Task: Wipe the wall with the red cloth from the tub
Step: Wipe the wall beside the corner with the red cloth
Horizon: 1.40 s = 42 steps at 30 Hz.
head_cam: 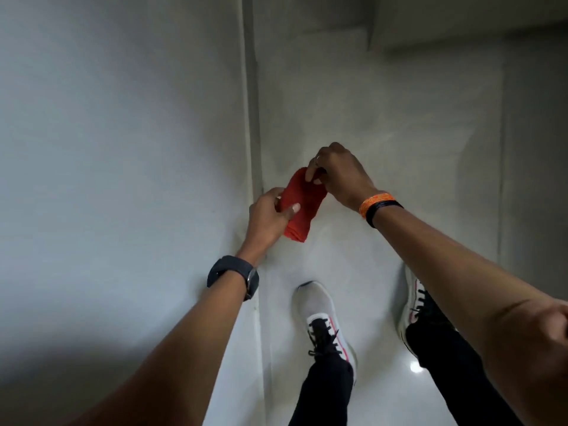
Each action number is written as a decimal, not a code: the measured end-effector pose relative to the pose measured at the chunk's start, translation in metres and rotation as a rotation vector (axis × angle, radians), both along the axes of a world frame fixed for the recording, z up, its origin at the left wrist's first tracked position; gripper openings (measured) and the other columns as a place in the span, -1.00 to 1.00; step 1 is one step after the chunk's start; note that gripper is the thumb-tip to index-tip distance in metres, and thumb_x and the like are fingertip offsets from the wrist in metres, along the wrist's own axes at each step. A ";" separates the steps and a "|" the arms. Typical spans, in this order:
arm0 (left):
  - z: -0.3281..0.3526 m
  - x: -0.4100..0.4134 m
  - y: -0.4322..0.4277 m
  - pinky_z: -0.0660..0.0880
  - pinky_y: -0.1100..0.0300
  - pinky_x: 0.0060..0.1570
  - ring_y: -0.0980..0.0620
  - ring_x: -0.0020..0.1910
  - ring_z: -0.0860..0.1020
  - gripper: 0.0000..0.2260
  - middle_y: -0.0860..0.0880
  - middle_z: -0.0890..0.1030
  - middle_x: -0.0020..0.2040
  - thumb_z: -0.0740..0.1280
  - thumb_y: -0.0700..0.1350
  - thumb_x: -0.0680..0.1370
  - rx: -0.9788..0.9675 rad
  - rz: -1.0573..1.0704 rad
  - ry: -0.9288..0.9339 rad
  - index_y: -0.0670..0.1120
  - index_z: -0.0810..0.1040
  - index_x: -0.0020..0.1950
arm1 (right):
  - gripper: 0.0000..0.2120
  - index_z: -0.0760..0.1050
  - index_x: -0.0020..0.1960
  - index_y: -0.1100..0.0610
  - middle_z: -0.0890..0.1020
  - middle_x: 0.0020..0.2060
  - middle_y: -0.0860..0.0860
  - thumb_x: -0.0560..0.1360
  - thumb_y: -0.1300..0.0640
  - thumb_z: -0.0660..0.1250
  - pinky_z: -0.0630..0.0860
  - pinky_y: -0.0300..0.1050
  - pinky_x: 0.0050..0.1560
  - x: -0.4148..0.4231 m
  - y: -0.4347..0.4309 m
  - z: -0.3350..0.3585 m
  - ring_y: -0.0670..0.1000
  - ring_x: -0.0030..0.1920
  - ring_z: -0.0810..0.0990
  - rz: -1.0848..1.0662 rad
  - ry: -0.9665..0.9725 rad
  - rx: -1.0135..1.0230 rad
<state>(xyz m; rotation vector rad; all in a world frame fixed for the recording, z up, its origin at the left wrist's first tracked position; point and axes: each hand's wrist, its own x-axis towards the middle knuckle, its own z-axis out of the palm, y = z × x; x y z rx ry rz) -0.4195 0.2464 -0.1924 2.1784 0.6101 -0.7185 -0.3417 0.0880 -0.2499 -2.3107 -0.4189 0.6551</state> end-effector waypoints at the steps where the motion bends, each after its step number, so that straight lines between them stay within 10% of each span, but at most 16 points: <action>1: -0.015 -0.012 0.005 0.48 0.43 -0.19 -0.06 0.01 0.65 -0.73 -0.04 0.67 0.01 0.44 -0.15 0.54 0.039 -0.014 0.008 -0.13 0.59 0.23 | -0.59 0.66 -0.12 0.08 0.63 -0.10 0.12 0.33 0.55 0.31 0.57 -0.04 -0.09 -0.010 0.009 -0.018 0.12 0.01 0.56 -0.015 0.005 0.006; 4: -0.048 -0.036 0.016 0.59 0.25 -0.14 -0.11 -0.03 0.66 -0.83 -0.10 0.70 0.01 0.40 -0.17 0.56 0.181 -0.084 0.013 -0.13 0.62 0.14 | -0.61 0.63 -0.18 0.12 0.64 -0.11 0.12 0.29 0.56 0.25 0.58 0.03 -0.11 -0.038 0.037 -0.059 0.13 0.02 0.53 -0.081 0.012 0.056; 9: -0.076 -0.041 0.041 0.60 0.01 -0.06 -0.18 -0.01 0.64 -0.86 -0.16 0.68 0.01 0.32 -0.19 0.58 0.468 -0.283 -0.013 -0.17 0.59 0.10 | -0.72 0.62 -0.03 0.17 0.51 0.12 0.13 0.37 0.45 0.33 0.36 -0.44 0.04 -0.077 0.099 -0.100 0.11 0.21 0.42 -0.672 0.104 0.243; 12: -0.079 -0.032 0.053 0.49 0.01 -0.14 -0.25 -0.01 0.60 -0.88 -0.23 0.64 -0.02 0.24 -0.30 0.54 0.581 -0.520 0.040 -0.23 0.55 0.00 | -0.61 0.53 0.28 0.21 0.49 0.27 0.20 0.50 0.11 0.44 0.36 -0.13 0.38 -0.089 0.139 -0.117 0.18 0.32 0.45 -0.981 0.479 0.339; 15: -0.080 -0.020 0.057 0.48 -0.02 0.11 -0.22 0.22 0.48 -0.74 -0.22 0.57 0.16 0.26 -0.29 0.56 0.751 -0.903 0.105 -0.23 0.51 0.24 | -0.35 0.28 0.51 0.26 0.35 0.45 0.22 0.53 0.05 0.42 0.30 0.03 0.51 -0.099 0.164 -0.128 0.20 0.45 0.35 -0.895 0.632 0.346; 20: -0.078 0.010 0.072 -0.05 -0.20 0.58 -0.24 0.60 0.06 -0.36 -0.22 0.16 0.59 0.07 0.16 0.64 1.114 -1.347 0.218 -0.21 0.09 0.59 | -0.45 0.25 0.54 0.23 0.31 0.51 0.18 0.57 0.18 0.25 0.31 0.12 0.48 -0.117 0.177 -0.137 0.23 0.47 0.26 -0.624 0.331 0.153; 28: -0.086 0.006 0.083 -0.27 -0.25 0.55 -0.23 0.61 -0.19 -0.06 -0.22 -0.16 0.62 -0.09 0.47 0.51 1.304 -1.671 0.523 -0.21 -0.20 0.60 | -0.31 0.06 0.61 0.20 0.12 0.63 0.07 0.55 0.13 0.23 0.15 0.20 0.53 -0.125 0.177 -0.166 0.19 0.62 0.03 -0.136 0.082 -0.089; 42: -0.080 0.010 0.077 -0.28 -0.28 0.54 -0.25 0.61 -0.20 -0.16 -0.25 -0.16 0.61 -0.06 0.36 0.58 1.336 -1.707 0.563 -0.22 -0.18 0.60 | -0.04 -0.14 0.63 0.17 0.09 0.63 0.06 0.38 0.18 0.34 0.11 0.30 0.48 -0.107 0.174 -0.156 0.08 0.62 -0.01 -0.115 0.196 -0.081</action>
